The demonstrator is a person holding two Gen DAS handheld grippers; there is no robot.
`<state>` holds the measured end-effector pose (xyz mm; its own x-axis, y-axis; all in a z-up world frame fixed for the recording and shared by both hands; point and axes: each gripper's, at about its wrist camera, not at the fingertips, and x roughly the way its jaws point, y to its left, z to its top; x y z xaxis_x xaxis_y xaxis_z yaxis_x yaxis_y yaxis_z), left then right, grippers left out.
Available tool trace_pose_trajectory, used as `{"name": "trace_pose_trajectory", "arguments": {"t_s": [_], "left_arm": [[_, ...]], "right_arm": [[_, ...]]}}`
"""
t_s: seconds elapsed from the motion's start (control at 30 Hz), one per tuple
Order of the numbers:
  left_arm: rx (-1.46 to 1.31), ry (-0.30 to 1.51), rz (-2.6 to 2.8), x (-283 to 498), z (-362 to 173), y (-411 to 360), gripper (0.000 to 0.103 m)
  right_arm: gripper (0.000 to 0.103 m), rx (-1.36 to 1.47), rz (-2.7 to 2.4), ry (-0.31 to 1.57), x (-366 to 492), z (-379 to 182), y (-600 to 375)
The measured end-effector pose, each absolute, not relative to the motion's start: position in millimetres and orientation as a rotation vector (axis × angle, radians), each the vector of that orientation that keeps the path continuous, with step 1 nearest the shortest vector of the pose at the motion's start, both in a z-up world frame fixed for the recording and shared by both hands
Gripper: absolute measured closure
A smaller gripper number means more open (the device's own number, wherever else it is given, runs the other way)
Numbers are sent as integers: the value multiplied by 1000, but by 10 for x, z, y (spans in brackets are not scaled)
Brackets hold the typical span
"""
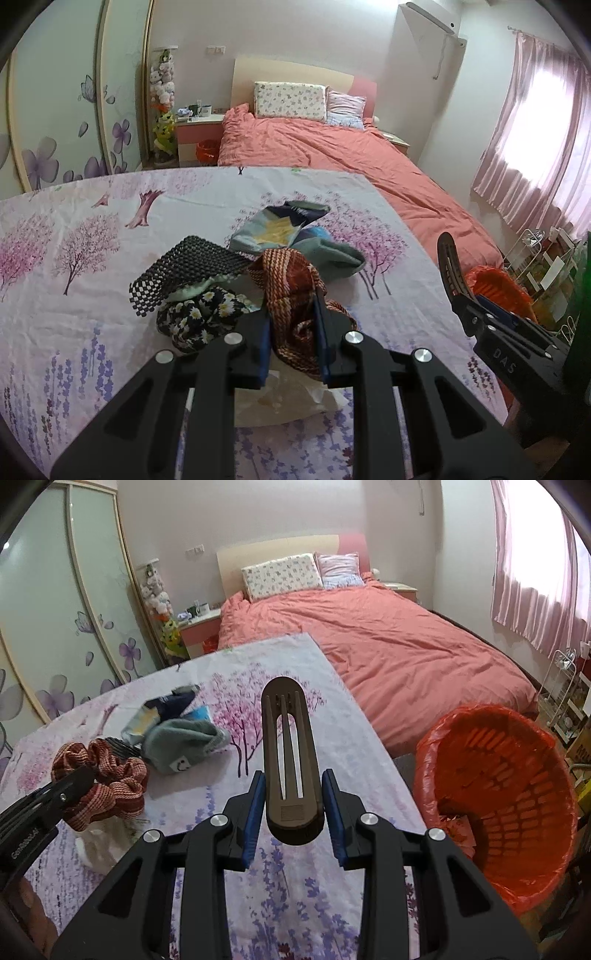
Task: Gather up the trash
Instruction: 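Close the left tool on the plaid scrunchie and lift it, then carry the scrunchie over the basket and open the left tool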
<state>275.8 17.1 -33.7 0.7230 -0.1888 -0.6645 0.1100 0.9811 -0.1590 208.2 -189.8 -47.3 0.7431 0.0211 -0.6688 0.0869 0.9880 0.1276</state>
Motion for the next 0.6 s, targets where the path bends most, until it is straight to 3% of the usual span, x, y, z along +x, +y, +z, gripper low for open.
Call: {"name": "trace_pose_trajectory", "arguments": {"t_s": [0.6], "left_arm": [[-90,685,-233,2565,-3,-165,83]], "right_arm": [[71,186,-52,628,1673,-152,-2234]]}}
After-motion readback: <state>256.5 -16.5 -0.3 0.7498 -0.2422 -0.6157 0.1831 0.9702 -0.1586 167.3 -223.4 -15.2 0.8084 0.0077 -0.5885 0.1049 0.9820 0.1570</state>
